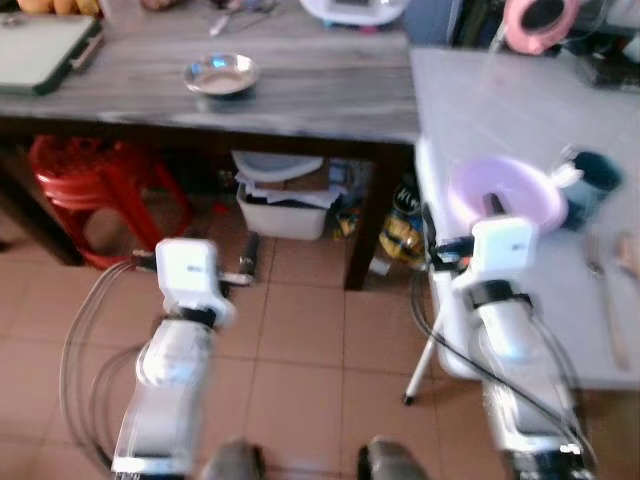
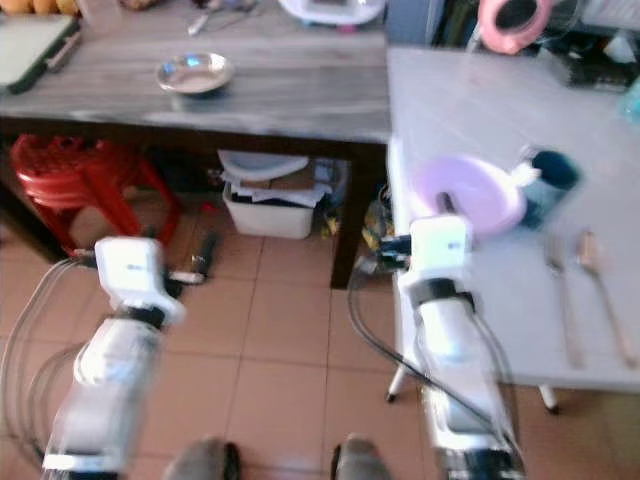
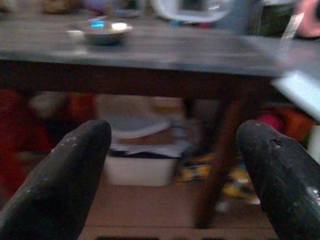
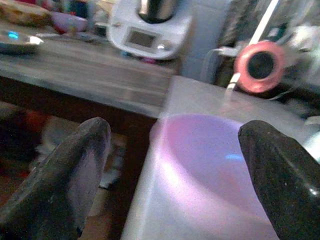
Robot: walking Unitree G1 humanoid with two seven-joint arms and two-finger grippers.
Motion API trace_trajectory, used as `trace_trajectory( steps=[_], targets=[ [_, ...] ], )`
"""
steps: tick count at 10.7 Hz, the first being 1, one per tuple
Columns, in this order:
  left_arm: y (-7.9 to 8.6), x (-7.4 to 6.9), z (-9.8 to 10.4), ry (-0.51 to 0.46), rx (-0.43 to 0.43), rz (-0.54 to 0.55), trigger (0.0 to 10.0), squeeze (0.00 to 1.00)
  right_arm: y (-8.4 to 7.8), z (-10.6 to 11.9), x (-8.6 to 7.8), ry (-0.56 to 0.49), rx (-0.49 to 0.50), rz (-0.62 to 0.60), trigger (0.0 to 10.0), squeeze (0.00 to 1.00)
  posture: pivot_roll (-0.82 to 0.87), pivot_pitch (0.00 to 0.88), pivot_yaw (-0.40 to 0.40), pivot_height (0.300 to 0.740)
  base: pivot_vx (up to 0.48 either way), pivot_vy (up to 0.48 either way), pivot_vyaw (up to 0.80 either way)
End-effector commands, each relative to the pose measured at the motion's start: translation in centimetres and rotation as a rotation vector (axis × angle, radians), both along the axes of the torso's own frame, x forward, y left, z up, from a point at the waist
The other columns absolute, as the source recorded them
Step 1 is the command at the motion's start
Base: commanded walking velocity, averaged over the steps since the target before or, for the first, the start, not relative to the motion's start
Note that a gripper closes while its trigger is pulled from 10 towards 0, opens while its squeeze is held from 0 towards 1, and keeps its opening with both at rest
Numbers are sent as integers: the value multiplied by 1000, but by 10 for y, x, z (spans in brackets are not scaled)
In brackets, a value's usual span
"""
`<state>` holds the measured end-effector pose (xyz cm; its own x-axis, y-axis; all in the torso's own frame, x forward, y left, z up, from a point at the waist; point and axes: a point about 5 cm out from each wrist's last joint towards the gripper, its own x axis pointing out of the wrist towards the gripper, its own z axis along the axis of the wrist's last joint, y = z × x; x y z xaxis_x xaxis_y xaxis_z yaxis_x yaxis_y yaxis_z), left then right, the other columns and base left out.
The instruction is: Setting the table
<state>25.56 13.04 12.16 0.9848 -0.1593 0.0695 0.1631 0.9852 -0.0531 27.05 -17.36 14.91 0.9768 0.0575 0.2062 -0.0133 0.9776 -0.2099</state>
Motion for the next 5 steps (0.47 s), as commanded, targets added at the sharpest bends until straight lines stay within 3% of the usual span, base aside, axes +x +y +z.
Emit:
trace_trajectory(
  steps=[1,2,5],
  targets=[
    [6,0,1,-1,7,14,10000,0,4,11,3,-55,-21,14,10000,0,-45,126,-6,740,0,-360,0],
    [5,0,0,0,6,15,10000,0,4,16,5,-77,-44,14,10000,0,-47,125,-7,740,0,-356,0],
    [6,1,1,3,9,30,10000,0,1,20,18,-67,-78,41,10000,0,-40,134,-1,740,0,0,0]
  ],
)
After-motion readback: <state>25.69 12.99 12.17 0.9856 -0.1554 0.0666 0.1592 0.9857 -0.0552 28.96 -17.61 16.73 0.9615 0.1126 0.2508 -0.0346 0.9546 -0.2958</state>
